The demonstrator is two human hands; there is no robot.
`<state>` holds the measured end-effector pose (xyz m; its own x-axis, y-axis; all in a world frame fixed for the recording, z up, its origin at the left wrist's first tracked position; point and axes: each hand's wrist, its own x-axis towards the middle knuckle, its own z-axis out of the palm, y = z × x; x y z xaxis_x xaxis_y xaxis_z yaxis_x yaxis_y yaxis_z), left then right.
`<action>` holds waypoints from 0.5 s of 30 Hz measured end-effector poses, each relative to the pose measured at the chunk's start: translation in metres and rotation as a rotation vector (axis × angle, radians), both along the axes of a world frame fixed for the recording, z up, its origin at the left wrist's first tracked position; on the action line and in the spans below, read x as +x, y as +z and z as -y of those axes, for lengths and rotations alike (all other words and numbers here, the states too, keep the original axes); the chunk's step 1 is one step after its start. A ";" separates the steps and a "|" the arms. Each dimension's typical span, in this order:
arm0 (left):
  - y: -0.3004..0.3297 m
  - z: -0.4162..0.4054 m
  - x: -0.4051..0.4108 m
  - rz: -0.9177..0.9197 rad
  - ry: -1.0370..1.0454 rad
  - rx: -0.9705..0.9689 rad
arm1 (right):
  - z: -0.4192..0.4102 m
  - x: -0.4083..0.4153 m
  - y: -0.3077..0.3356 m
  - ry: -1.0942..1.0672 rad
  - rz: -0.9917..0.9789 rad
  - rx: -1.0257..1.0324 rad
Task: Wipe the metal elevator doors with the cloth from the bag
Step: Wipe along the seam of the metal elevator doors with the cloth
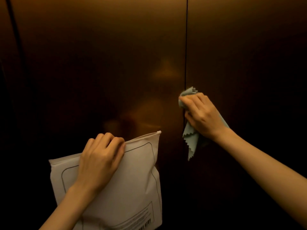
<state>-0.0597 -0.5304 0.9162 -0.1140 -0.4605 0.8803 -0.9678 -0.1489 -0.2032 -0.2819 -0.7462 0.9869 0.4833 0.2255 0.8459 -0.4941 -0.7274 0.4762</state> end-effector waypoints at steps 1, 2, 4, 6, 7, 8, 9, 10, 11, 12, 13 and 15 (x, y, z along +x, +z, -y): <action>-0.002 -0.002 0.002 0.000 0.008 0.005 | 0.003 -0.002 -0.011 0.001 -0.002 -0.017; -0.005 -0.005 0.003 -0.001 0.015 0.010 | 0.007 -0.006 -0.025 0.006 -0.012 -0.026; -0.010 -0.011 0.006 0.001 0.026 0.018 | 0.012 -0.015 -0.052 0.004 -0.082 -0.026; -0.014 -0.017 0.009 0.016 0.040 0.030 | 0.017 -0.025 -0.066 -0.040 -0.202 -0.069; -0.016 -0.019 0.011 0.027 0.046 0.036 | 0.020 -0.030 -0.065 -0.061 -0.260 -0.108; -0.016 -0.021 0.012 0.035 0.055 0.039 | 0.023 -0.034 -0.057 -0.071 -0.309 -0.141; -0.017 -0.021 0.014 0.040 0.061 0.040 | 0.025 -0.035 -0.045 -0.070 -0.339 -0.163; -0.016 -0.021 0.015 0.042 0.066 0.040 | 0.027 -0.036 -0.030 -0.061 -0.333 -0.183; -0.016 -0.019 0.015 0.037 0.066 0.039 | 0.028 -0.036 -0.014 -0.061 -0.301 -0.196; -0.016 -0.017 0.014 0.026 0.062 0.037 | 0.028 -0.035 0.001 -0.077 -0.248 -0.201; -0.016 -0.015 0.012 0.014 0.053 0.038 | 0.028 -0.033 0.011 -0.110 -0.181 -0.197; -0.018 -0.010 0.006 -0.007 0.036 0.040 | 0.027 -0.029 0.017 -0.172 -0.060 -0.167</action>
